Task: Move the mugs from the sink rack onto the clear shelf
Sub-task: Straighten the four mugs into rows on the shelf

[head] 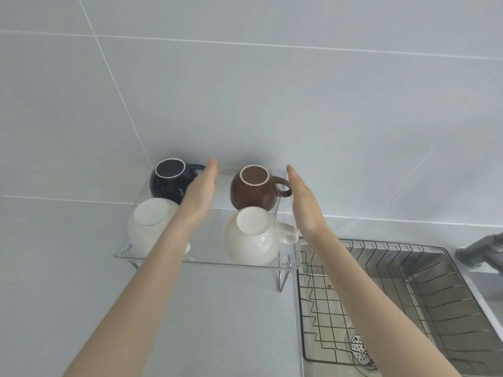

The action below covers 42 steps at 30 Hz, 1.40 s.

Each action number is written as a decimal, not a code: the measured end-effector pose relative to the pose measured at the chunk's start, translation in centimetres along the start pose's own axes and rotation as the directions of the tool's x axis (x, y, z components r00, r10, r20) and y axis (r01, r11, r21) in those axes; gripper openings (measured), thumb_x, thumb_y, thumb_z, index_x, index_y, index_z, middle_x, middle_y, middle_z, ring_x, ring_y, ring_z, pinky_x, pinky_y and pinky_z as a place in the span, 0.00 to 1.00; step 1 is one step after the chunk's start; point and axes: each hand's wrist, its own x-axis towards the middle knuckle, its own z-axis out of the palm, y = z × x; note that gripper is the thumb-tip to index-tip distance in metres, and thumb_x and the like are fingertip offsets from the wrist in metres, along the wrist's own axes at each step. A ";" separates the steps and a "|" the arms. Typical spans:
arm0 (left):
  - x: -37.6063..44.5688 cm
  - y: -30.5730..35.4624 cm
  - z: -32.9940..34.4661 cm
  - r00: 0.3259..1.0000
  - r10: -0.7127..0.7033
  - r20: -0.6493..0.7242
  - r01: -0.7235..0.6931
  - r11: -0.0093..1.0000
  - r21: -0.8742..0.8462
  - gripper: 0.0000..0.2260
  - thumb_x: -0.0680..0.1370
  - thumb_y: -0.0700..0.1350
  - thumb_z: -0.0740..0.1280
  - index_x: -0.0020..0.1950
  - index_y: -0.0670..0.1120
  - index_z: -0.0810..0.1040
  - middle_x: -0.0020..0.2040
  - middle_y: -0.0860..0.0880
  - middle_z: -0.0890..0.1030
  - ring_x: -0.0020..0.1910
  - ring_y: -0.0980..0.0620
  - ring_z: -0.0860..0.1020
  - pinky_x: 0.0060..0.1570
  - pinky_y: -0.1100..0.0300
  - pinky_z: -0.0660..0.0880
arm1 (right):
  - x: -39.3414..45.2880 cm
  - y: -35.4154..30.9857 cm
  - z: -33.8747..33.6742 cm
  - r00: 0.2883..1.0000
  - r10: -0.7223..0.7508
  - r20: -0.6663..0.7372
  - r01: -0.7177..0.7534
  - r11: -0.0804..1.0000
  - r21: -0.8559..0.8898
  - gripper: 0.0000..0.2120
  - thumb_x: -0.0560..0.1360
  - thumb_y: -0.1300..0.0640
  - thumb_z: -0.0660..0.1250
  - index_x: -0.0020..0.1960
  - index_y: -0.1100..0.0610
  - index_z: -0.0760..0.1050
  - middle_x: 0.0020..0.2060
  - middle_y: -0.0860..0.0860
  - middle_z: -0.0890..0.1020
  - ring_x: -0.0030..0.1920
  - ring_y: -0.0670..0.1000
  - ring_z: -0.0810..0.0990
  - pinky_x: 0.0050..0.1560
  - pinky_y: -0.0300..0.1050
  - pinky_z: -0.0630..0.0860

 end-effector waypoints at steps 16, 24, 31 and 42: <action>0.9 1.4 -8.8 0.975 -0.180 -0.128 0.169 0.981 -0.096 0.24 0.80 0.57 0.46 0.31 0.45 0.68 0.23 0.46 0.73 0.28 0.54 0.72 0.23 0.69 0.71 | 7.6 -1.3 13.0 0.896 0.334 0.293 -0.303 0.942 -0.145 0.32 0.76 0.37 0.42 0.75 0.52 0.52 0.77 0.48 0.56 0.76 0.49 0.52 0.76 0.52 0.47; 2.0 0.2 -9.9 0.989 -0.138 -0.053 0.132 0.986 -0.102 0.26 0.80 0.57 0.42 0.58 0.42 0.73 0.51 0.49 0.72 0.53 0.55 0.69 0.57 0.64 0.64 | 6.4 0.0 12.8 0.889 0.356 0.287 -0.324 0.933 -0.153 0.40 0.68 0.29 0.44 0.75 0.49 0.55 0.76 0.46 0.56 0.76 0.47 0.52 0.76 0.54 0.47; 1.0 0.7 -9.8 0.992 -0.122 -0.027 0.119 0.988 -0.097 0.29 0.81 0.54 0.40 0.70 0.36 0.63 0.74 0.40 0.63 0.74 0.49 0.59 0.72 0.60 0.52 | 4.8 0.0 13.1 0.892 0.321 0.319 -0.308 0.947 -0.091 0.32 0.76 0.37 0.42 0.75 0.51 0.54 0.76 0.47 0.57 0.76 0.48 0.52 0.77 0.53 0.47; 0.8 -1.7 -10.8 0.993 -0.110 -0.037 0.104 0.987 -0.125 0.29 0.80 0.56 0.40 0.72 0.40 0.61 0.76 0.45 0.60 0.76 0.51 0.55 0.74 0.57 0.50 | 2.5 0.1 13.4 0.903 0.276 0.329 -0.295 0.956 0.006 0.30 0.77 0.37 0.42 0.75 0.47 0.48 0.77 0.46 0.53 0.77 0.47 0.49 0.77 0.53 0.45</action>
